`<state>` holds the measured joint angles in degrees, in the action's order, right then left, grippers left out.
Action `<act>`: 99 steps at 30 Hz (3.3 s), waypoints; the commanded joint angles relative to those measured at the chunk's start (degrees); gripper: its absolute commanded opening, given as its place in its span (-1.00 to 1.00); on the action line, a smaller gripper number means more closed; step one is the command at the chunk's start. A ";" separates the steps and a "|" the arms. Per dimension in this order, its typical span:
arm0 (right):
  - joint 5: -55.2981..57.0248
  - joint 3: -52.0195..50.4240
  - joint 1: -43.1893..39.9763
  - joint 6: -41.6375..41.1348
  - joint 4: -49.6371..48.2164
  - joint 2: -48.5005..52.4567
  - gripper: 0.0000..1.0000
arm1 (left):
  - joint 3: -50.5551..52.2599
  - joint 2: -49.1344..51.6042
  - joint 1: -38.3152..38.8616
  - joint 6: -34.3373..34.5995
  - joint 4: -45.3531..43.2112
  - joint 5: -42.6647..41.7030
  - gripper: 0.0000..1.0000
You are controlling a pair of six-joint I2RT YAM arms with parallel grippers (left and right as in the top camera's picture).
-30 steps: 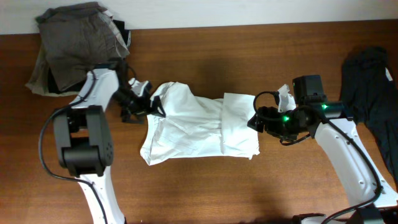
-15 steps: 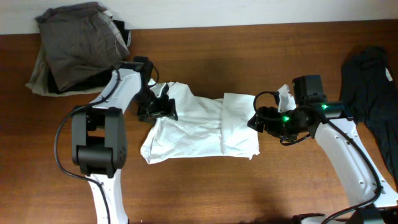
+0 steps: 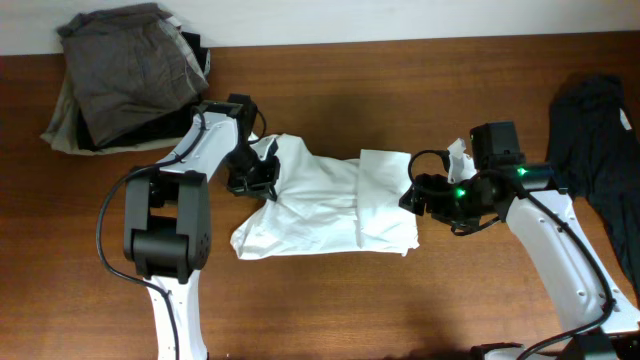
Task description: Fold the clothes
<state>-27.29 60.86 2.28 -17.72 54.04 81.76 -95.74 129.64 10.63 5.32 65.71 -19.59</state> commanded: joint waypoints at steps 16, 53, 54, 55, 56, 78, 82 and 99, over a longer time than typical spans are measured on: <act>0.98 0.04 5.46 0.66 -5.03 6.91 0.66 | -27.15 3.89 -4.04 5.60 26.18 20.90 -0.98; -4.26 0.24 13.73 -8.35 -20.87 29.83 0.50 | -26.97 0.72 22.67 5.57 16.26 9.66 -0.58; -4.61 0.24 13.73 -8.33 -20.90 29.83 0.50 | -26.97 0.72 22.67 5.57 15.72 9.27 -0.54; -4.90 0.35 13.73 -8.31 -20.87 29.83 0.50 | -26.97 0.72 22.67 5.55 14.93 8.44 -0.53; -5.07 0.55 13.70 -8.28 -20.74 29.83 0.50 | -26.97 0.72 22.67 5.57 14.38 7.67 -0.44; 4.00 15.98 -10.14 1.49 8.41 19.10 0.61 | -32.04 -8.17 17.57 -1.09 12.79 4.81 0.51; 4.00 15.98 -10.05 3.93 9.25 19.10 0.61 | -32.00 -8.98 12.17 -0.66 13.31 13.62 0.57; 3.78 15.96 -9.38 4.00 9.42 19.10 0.62 | -23.21 -2.95 -3.93 -12.98 24.74 -6.08 0.98</act>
<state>-23.81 76.29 -7.46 -14.33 63.26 101.62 -124.29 125.21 6.76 -2.90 91.37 -16.67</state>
